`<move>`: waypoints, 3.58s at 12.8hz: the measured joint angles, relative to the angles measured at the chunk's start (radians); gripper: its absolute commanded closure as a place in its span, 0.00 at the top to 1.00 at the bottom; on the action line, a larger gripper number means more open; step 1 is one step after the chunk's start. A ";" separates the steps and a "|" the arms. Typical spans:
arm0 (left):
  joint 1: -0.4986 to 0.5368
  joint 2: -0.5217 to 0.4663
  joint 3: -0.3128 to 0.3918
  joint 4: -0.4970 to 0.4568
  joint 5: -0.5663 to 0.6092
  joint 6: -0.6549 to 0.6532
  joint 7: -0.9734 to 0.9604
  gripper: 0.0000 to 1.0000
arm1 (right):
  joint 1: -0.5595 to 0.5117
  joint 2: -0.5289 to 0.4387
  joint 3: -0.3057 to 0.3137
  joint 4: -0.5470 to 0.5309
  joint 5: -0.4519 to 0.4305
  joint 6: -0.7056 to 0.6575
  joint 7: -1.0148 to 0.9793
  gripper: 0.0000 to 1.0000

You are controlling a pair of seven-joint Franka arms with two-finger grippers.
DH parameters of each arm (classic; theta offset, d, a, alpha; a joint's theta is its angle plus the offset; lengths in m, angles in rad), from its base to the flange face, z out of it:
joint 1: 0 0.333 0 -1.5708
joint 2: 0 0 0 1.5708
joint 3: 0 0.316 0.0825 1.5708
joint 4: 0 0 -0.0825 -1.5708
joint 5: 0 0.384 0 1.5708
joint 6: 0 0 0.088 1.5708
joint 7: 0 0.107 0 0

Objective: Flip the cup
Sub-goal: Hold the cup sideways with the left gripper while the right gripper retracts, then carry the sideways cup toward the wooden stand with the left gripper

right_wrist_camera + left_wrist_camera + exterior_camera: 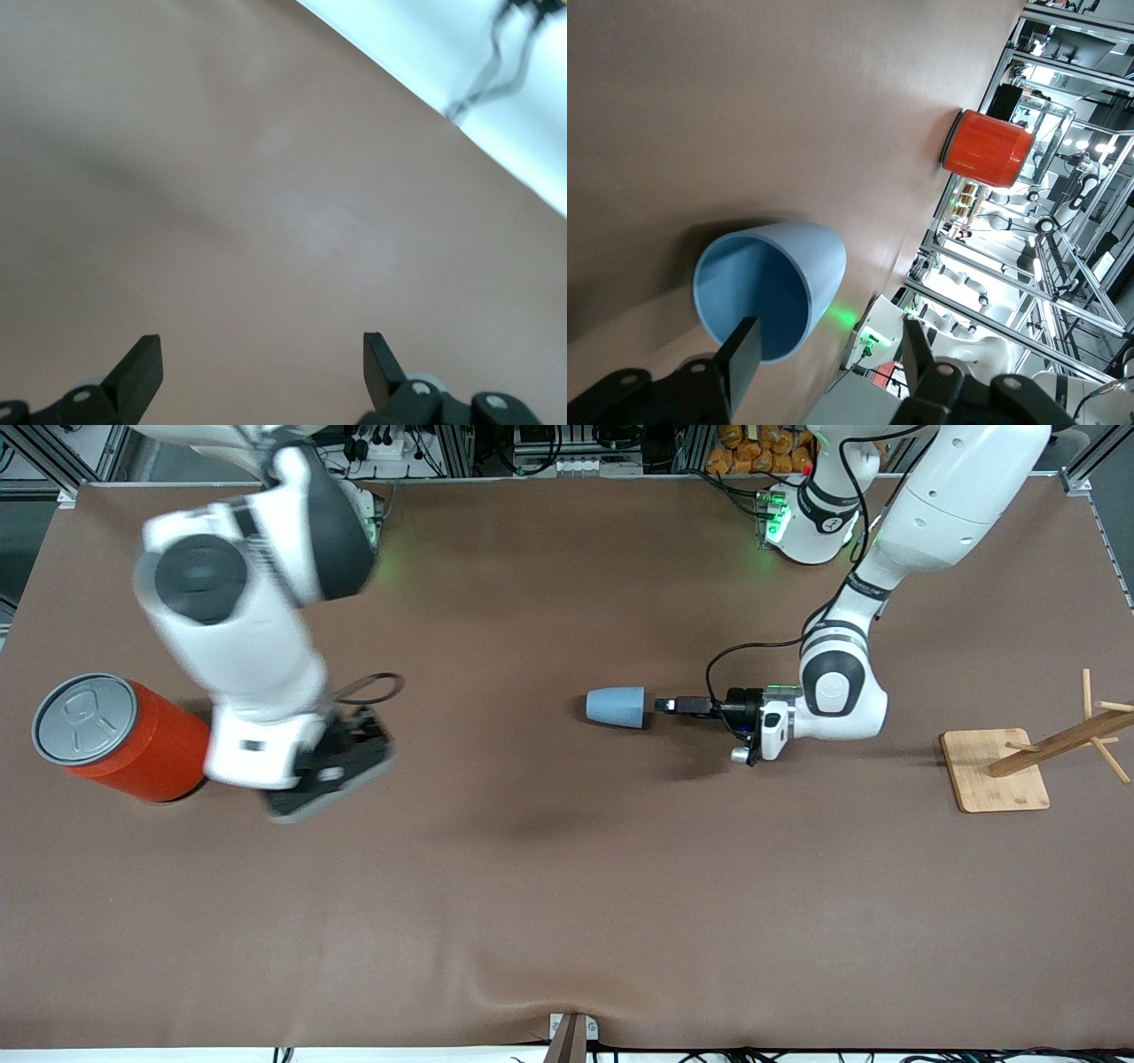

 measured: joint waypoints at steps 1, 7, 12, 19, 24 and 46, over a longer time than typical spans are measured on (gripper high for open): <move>-0.010 0.004 0.000 -0.001 -0.003 0.006 0.000 0.69 | -0.049 -0.010 0.003 0.000 0.015 -0.025 -0.002 1.00; -0.037 0.035 0.000 -0.003 -0.056 0.028 0.034 0.59 | -0.287 -0.092 0.014 0.000 0.161 -0.096 0.013 1.00; -0.089 0.049 -0.001 -0.002 -0.127 0.042 0.062 0.21 | -0.349 -0.176 0.003 -0.050 0.169 -0.207 0.297 1.00; -0.095 0.048 -0.004 0.028 -0.151 0.081 0.087 0.00 | -0.297 -0.493 -0.096 -0.472 0.171 -0.067 0.311 1.00; -0.085 -0.042 0.068 0.071 0.067 0.157 -0.037 0.00 | -0.278 -0.462 -0.091 -0.408 0.172 -0.085 0.293 1.00; -0.051 -0.258 0.220 0.119 1.170 0.272 -0.714 0.00 | -0.267 -0.418 -0.109 -0.297 0.172 -0.210 0.235 1.00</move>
